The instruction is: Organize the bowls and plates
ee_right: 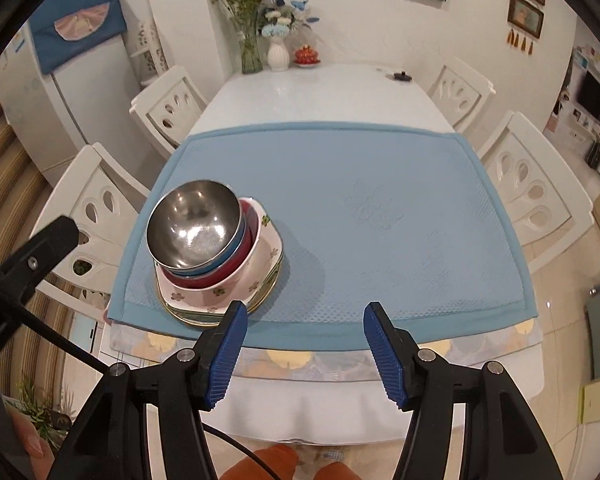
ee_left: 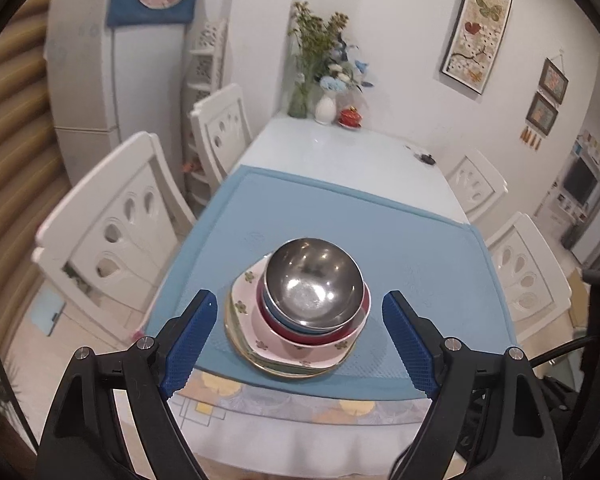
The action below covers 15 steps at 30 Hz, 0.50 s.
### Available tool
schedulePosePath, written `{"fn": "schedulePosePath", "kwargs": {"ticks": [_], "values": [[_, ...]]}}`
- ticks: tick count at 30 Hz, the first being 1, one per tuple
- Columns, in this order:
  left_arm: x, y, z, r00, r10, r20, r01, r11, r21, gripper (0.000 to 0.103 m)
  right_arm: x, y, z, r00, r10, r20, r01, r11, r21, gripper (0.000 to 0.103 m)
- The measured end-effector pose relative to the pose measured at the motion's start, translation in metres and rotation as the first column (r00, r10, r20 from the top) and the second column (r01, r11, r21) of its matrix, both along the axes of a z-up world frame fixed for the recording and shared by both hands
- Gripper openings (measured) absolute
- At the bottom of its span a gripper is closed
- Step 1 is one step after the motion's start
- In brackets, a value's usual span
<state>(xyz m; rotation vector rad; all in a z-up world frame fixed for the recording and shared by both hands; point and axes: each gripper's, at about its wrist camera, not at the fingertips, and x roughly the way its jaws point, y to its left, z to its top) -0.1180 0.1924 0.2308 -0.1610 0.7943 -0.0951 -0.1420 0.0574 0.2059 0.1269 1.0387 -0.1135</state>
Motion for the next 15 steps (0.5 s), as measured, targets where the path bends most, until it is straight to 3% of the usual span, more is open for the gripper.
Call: {"fn": "schedulePosePath", "kwargs": {"ticks": [9, 15], "values": [[0.024, 0.001, -0.006, 0.997, -0.083, 0.005, 0.083, 0.996, -0.022, 0.084, 0.019, 0.002, -0.001, 0.992, -0.126, 0.004, 0.126, 0.992, 0.017, 0.059], [0.042, 0.004, -0.011, 0.994, -0.106, -0.037, 0.106, 0.994, -0.019, 0.084, 0.027, 0.006, -0.008, 0.988, -0.154, -0.009, 0.154, 0.988, 0.020, 0.059]]}}
